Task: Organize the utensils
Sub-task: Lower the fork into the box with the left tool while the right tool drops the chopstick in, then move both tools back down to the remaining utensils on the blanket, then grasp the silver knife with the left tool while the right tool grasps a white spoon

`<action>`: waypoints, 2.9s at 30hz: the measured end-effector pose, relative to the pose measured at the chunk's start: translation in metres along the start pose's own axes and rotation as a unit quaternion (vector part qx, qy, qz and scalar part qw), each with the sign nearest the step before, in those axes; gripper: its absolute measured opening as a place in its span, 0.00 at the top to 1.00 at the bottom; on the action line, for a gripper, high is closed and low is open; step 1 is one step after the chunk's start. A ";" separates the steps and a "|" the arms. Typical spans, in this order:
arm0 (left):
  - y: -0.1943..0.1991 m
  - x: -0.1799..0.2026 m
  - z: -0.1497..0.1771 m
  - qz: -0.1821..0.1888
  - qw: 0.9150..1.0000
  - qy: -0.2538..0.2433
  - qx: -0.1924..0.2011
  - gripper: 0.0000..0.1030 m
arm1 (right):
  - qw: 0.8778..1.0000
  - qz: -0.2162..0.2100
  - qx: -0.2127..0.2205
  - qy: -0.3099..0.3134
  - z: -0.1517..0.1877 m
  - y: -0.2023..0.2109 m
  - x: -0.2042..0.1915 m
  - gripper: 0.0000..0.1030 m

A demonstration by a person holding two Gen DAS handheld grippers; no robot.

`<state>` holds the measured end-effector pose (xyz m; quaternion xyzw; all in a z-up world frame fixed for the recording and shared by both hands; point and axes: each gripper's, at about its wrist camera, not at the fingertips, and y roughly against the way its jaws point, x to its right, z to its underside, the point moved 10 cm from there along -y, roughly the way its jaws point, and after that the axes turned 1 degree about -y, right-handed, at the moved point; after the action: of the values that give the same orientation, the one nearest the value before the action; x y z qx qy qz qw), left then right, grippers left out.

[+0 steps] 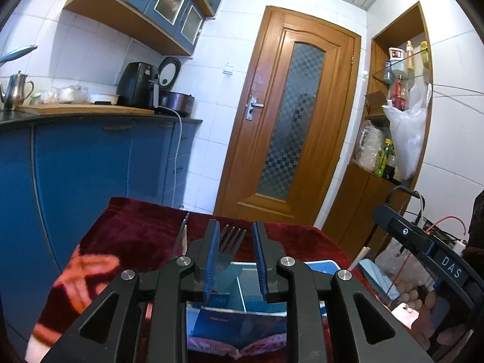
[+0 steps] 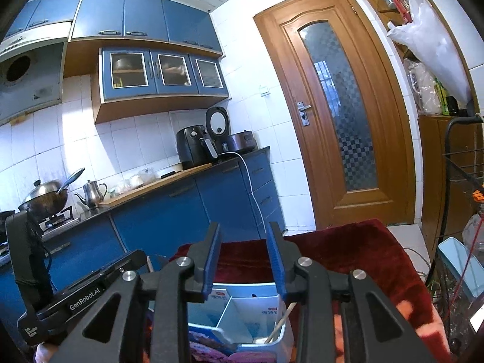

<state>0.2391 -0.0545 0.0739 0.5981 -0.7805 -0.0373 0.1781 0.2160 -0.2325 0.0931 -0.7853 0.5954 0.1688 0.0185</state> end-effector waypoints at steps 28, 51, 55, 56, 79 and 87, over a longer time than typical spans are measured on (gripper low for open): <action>0.077 0.007 0.075 -0.011 0.991 -0.008 -0.134 0.76 | 0.988 0.015 -0.154 -0.016 0.093 0.071 -0.021 0.63; 0.080 -0.041 0.146 -0.057 0.974 0.036 -0.215 0.76 | 0.953 0.016 -0.301 -0.024 0.199 0.059 -0.028 0.62; 0.080 -0.046 0.151 -0.060 0.973 0.042 -0.220 0.76 | 0.949 0.015 -0.314 -0.023 0.207 0.055 -0.030 0.62; 0.080 -0.047 0.152 -0.061 0.972 0.044 -0.221 0.75 | 0.948 0.015 -0.316 -0.023 0.209 0.053 -0.031 0.62; 0.066 -0.022 0.164 -0.020 0.965 0.047 -0.258 0.75 | 0.967 0.030 -0.250 -0.030 0.179 0.068 -0.013 0.96; 0.046 0.015 0.167 0.012 0.958 0.012 -0.288 0.63 | 0.971 0.040 -0.233 -0.043 0.169 0.080 0.004 0.96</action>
<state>0.1393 -0.0819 -0.0661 0.5128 -0.7415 -0.2506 0.3527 0.1006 -0.2201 -0.0531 -0.7357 0.5692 0.3369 -0.1459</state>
